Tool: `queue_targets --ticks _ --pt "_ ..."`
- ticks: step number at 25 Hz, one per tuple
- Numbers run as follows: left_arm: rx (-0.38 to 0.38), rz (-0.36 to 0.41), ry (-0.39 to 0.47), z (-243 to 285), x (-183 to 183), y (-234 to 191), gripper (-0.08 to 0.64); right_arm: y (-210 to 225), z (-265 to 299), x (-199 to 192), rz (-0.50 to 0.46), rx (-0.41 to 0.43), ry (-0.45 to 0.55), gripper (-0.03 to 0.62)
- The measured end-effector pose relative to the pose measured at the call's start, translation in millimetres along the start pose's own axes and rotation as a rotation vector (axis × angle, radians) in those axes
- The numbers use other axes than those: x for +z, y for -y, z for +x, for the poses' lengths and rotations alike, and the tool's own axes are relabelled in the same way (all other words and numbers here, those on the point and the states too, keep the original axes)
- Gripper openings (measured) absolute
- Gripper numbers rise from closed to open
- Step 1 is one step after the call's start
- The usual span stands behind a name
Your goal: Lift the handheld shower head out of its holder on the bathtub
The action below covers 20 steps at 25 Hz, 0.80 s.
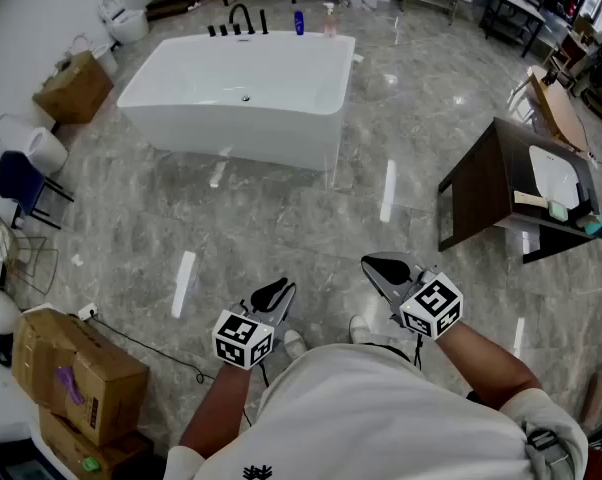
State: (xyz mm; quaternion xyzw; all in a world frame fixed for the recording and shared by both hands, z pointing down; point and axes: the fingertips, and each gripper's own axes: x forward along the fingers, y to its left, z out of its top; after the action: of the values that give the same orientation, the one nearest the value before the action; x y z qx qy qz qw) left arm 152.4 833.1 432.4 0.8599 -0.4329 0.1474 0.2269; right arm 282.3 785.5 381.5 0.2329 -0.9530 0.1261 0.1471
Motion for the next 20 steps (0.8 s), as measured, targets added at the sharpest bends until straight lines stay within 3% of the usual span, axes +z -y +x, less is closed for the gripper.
queue_targets --ticks 6,11,20 --pt "-0.038 0.019 0.038 74 47 37 0.114 69 -28 -8 -0.004 -0.005 0.022 0.011" --pt "-0.004 0.020 0.025 115 60 58 0.127 106 -42 -23 0.016 0.034 0.016 0.011" --pt "0.077 -0.004 0.027 144 86 28 0.158 142 -19 -31 0.026 0.113 0.007 0.013"
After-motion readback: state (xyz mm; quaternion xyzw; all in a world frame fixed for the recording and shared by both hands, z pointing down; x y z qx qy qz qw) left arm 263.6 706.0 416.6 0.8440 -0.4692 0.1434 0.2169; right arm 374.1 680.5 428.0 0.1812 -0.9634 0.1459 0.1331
